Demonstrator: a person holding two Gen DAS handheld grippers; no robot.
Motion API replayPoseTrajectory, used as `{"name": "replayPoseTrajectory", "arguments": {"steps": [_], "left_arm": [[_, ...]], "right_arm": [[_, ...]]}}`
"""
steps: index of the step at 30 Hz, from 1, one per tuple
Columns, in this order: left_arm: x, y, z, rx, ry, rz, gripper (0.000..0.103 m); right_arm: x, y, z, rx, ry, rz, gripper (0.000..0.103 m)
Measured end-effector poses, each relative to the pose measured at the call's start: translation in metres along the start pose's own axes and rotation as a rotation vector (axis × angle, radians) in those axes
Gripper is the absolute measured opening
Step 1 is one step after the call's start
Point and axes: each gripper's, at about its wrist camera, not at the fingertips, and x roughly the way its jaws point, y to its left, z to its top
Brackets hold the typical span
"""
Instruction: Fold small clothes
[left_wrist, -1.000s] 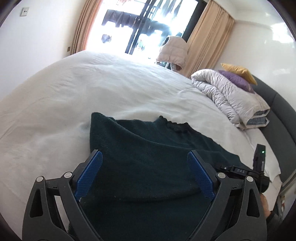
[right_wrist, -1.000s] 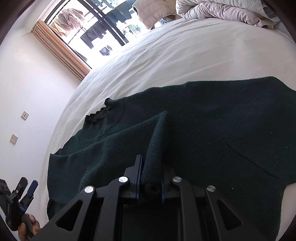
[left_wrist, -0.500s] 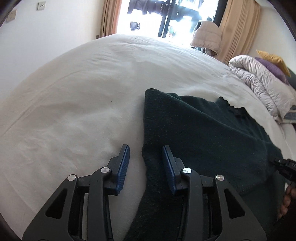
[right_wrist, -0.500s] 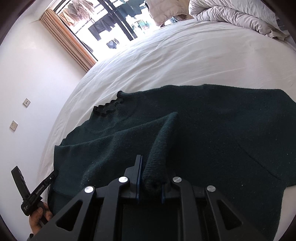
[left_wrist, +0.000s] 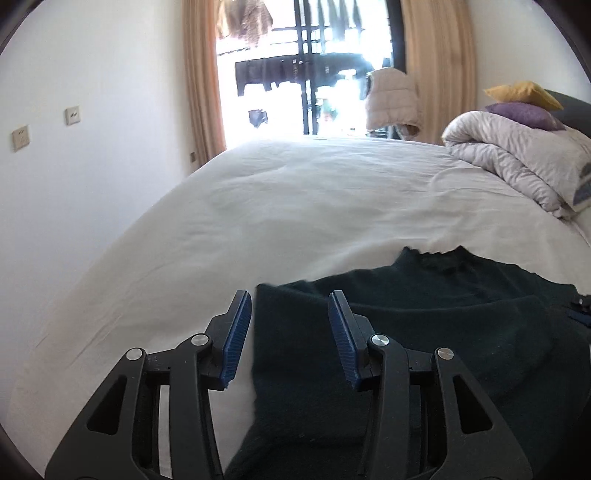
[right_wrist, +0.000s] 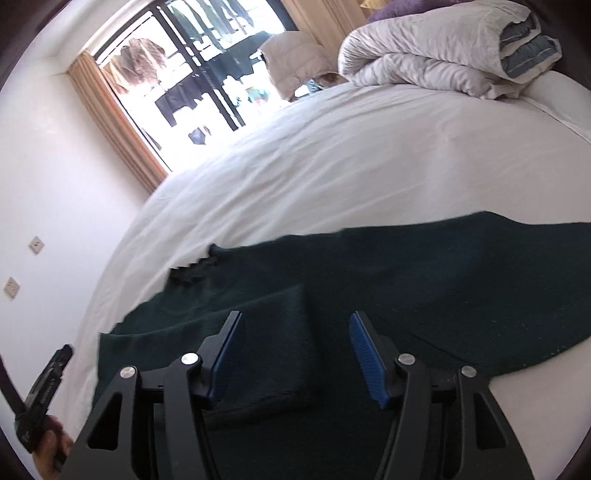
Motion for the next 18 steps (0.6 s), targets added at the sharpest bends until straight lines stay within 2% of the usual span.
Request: {"name": "replayPoseTrajectory", "arguments": {"steps": [2,4,6,7,8,9,11,14,15,16,18], "left_arm": [[0.019,-0.011,0.000,0.028,0.031,-0.015,0.043],[0.046,-0.010,-0.010,0.028,0.102,0.000,0.043],[0.081,0.008,-0.028,-0.041,0.230,-0.014,0.043],[0.087,0.025,-0.033,-0.126,0.243,-0.078,0.044],[0.087,0.036,-0.034,-0.178,0.233,-0.110,0.044],[0.087,0.041,-0.035,-0.198,0.230,-0.125,0.044],[0.087,0.041,-0.038,-0.182,0.222,-0.119,0.044],[0.086,0.041,-0.043,-0.175,0.202,-0.113,0.044],[0.085,0.043,-0.045,-0.183,0.198,-0.120,0.044],[0.083,0.044,-0.045,-0.189,0.197,-0.125,0.044],[0.081,0.044,-0.047,-0.182,0.195,-0.120,0.044]], "right_arm": [[0.008,0.014,0.001,-0.023,0.041,0.122,0.060],[0.026,0.021,-0.002,-0.037,0.103,0.181,0.060],[0.047,0.015,-0.007,-0.030,0.152,0.139,0.060],[0.057,0.008,-0.010,-0.017,0.182,0.119,0.060],[0.063,0.000,-0.012,-0.006,0.183,0.115,0.055],[0.064,-0.006,-0.011,-0.001,0.167,0.118,0.044],[0.063,-0.026,-0.006,0.067,0.161,0.151,0.036],[0.053,-0.046,0.005,0.092,0.118,0.083,0.036],[0.049,-0.054,0.008,0.086,0.105,-0.007,0.043],[0.043,-0.063,0.010,0.094,0.087,-0.047,0.044],[0.027,-0.084,0.014,0.154,0.072,-0.013,0.041]]}}
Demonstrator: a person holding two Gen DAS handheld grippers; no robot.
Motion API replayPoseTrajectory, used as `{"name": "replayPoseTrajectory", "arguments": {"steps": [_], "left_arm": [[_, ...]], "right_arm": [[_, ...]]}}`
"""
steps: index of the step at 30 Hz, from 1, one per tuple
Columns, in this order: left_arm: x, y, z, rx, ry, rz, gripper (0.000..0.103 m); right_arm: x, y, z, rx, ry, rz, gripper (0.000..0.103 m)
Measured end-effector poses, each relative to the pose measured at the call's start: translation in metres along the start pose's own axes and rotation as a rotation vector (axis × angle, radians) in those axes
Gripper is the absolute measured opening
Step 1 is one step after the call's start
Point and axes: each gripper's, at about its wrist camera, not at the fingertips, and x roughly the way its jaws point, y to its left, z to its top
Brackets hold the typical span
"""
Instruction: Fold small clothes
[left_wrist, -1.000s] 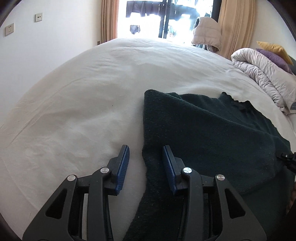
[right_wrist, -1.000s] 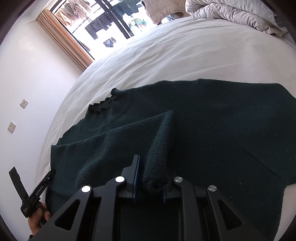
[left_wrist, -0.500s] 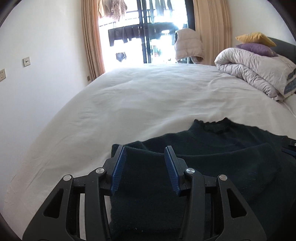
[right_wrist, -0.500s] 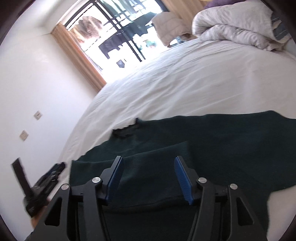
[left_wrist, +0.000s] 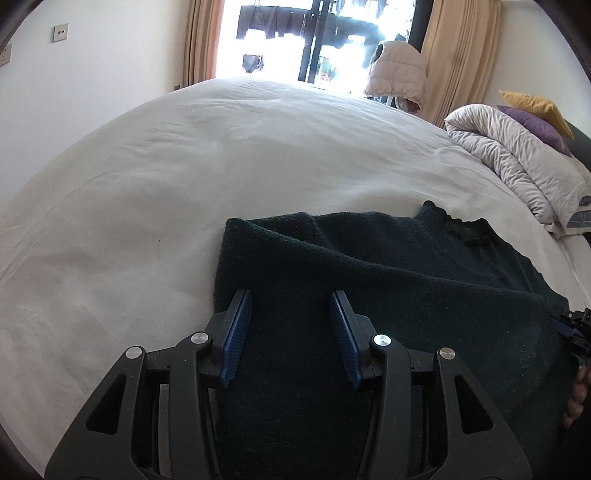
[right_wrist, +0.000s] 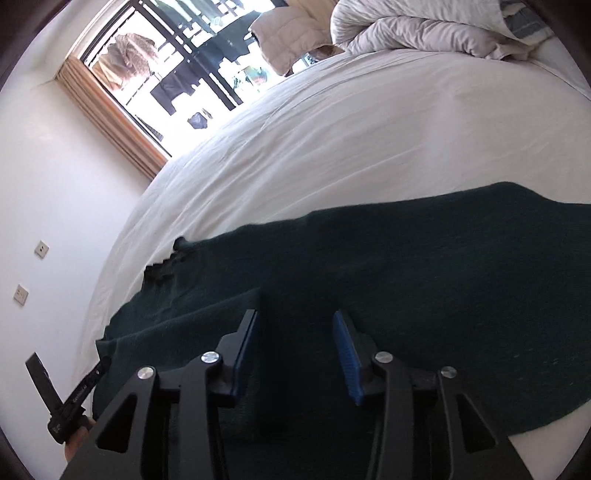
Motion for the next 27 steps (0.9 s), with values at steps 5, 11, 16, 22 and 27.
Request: {"name": "replayPoseTrajectory", "arguments": {"steps": [5,11,16,22,27], "left_arm": [[0.007,-0.011,-0.001,0.026,-0.003,0.026,0.044],[0.009,-0.015,-0.001,0.025,-0.002,0.023,0.044],[0.009,-0.015,-0.001,0.024,-0.003,0.023,0.044],[0.009,-0.014,-0.001,0.023,-0.002,0.022,0.044],[0.009,-0.017,-0.001,0.023,-0.003,0.020,0.044]], "right_arm": [[-0.088,-0.045,0.005,0.058,-0.168,0.010,0.062],[-0.196,-0.189,0.001,0.419,-0.314,-0.065,0.065],[-0.241,-0.280,-0.034,0.700,-0.366,-0.067,0.066],[-0.235,-0.300,-0.047,0.788,-0.399,-0.019,0.057],[-0.227,-0.310,-0.021,0.796,-0.419,-0.004,0.057]]}}
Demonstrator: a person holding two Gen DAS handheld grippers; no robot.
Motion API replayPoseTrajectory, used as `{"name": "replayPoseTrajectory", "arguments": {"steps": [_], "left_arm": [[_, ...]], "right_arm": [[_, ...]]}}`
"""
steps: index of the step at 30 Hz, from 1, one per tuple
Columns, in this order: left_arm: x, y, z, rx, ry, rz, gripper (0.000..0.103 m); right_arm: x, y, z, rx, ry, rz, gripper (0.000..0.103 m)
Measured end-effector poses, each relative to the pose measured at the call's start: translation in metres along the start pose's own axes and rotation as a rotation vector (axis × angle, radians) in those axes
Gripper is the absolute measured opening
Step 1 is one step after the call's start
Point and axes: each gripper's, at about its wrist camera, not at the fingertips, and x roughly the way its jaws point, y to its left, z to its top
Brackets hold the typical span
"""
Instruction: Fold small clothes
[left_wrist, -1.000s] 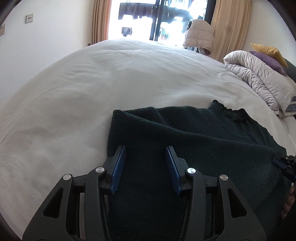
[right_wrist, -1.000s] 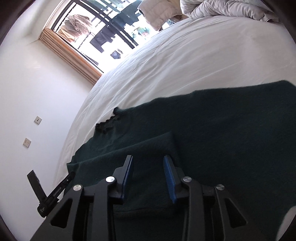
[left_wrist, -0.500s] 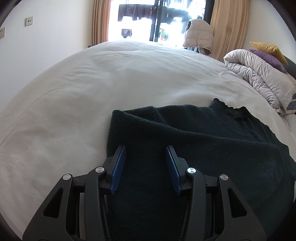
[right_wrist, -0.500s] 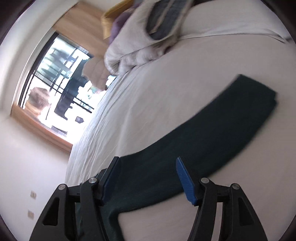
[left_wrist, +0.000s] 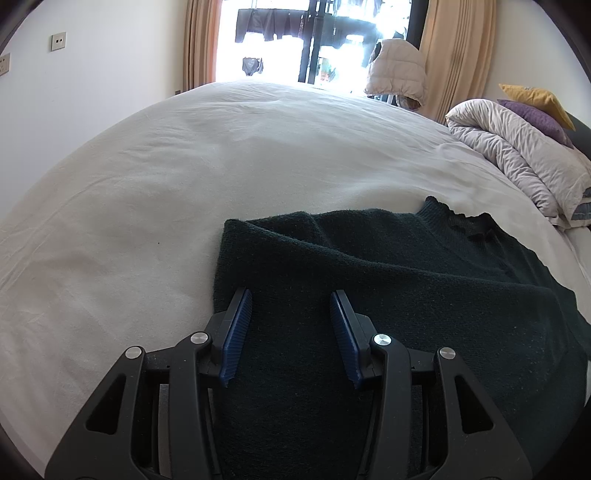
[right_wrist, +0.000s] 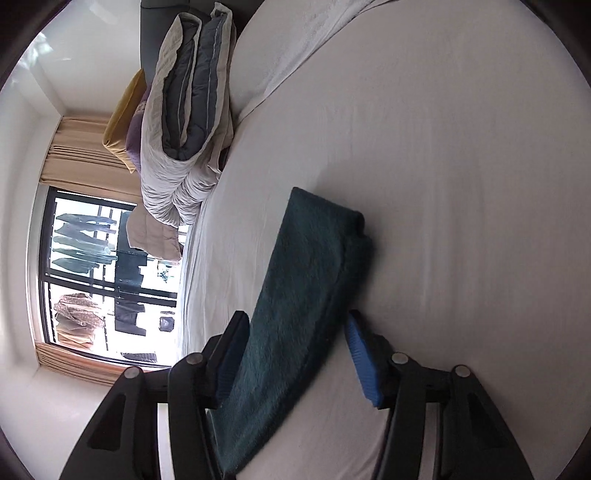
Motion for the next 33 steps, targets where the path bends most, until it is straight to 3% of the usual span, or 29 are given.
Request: {"name": "replayPoseTrajectory", "arguments": {"steps": [3,5,6,10,16,20,25,29,33], "left_arm": [[0.000,0.000,0.000,0.000,0.000,0.000,0.044],[0.001,0.000,0.000,0.000,0.000,-0.001,0.044],[0.000,0.000,0.000,0.000,0.000,-0.001,0.044],[0.001,0.000,0.000,-0.001,-0.001,-0.001,0.044],[0.001,0.000,0.000,-0.001,-0.002,-0.003,0.044],[-0.001,0.001,0.001,-0.005,-0.003,-0.008,0.044],[-0.001,0.004,0.002,-0.022,-0.008,-0.028,0.044],[-0.001,0.007,0.002,-0.044,-0.012,-0.052,0.044],[0.000,0.011,0.001,-0.069,-0.018,-0.081,0.044]], "right_arm": [[0.014,0.004,0.011,0.013,-0.011,-0.007,0.050],[0.023,0.006,0.015,0.011,-0.018,-0.025,0.041],[0.026,0.007,0.016,0.004,-0.021,-0.041,0.031],[0.024,0.018,0.012,-0.045,-0.066,-0.065,0.013],[0.022,0.097,-0.033,-0.257,-0.068,-0.012,0.012],[0.031,0.183,-0.109,-0.488,-0.002,0.077,0.012],[0.052,0.270,-0.253,-0.831,0.091,0.144,0.012],[0.085,0.298,-0.379,-1.079,0.217,0.151,0.012],[0.106,0.297,-0.463,-1.193,0.298,0.145,0.012]]}}
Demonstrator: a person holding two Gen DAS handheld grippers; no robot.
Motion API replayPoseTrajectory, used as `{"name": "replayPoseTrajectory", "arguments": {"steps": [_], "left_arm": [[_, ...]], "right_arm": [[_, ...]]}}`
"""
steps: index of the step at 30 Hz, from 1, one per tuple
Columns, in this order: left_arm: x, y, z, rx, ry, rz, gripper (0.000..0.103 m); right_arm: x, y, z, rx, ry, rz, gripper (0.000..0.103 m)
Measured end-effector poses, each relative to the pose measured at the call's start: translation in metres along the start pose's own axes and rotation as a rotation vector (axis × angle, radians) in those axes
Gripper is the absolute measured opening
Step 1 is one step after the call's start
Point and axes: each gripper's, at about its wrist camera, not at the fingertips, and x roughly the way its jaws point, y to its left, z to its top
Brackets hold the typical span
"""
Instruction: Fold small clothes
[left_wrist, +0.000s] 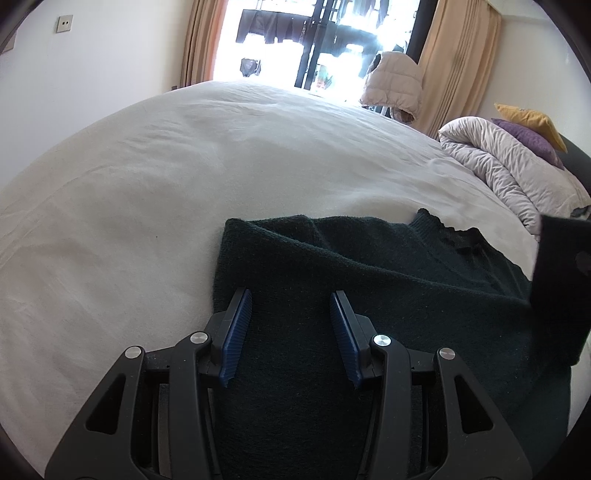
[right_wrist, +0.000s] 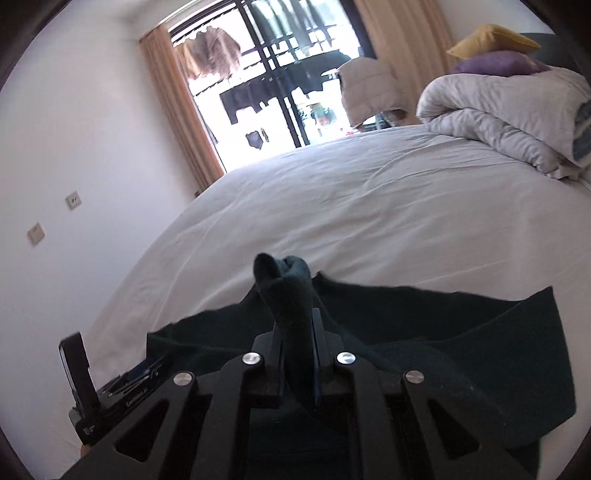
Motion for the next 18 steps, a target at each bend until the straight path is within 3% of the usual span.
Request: {"name": "replayPoseTrajectory", "arguments": {"steps": [3,9,11,12,13,18], "left_arm": [[0.000,0.003,0.000,-0.018,-0.006,-0.020,0.044],[-0.001,0.011,0.000,-0.066,-0.016,-0.068,0.044],[-0.001,0.013,0.000,-0.076,-0.018,-0.078,0.044],[-0.001,0.014,0.000,-0.081,-0.019,-0.083,0.044],[-0.001,0.015,0.001,-0.085,-0.020,-0.088,0.044],[-0.002,0.016,0.000,-0.100,-0.022,-0.107,0.044]], "right_arm": [[0.015,0.026,-0.014,-0.028,0.029,0.008,0.012],[0.036,0.034,-0.023,-0.002,0.055,0.027,0.017],[0.048,0.037,-0.028,-0.014,0.083,0.028,0.026],[0.055,0.039,-0.033,-0.014,0.125,0.039,0.049],[0.057,0.036,-0.039,-0.006,0.157,0.063,0.063],[0.017,0.013,-0.058,0.054,0.123,0.182,0.064]]}}
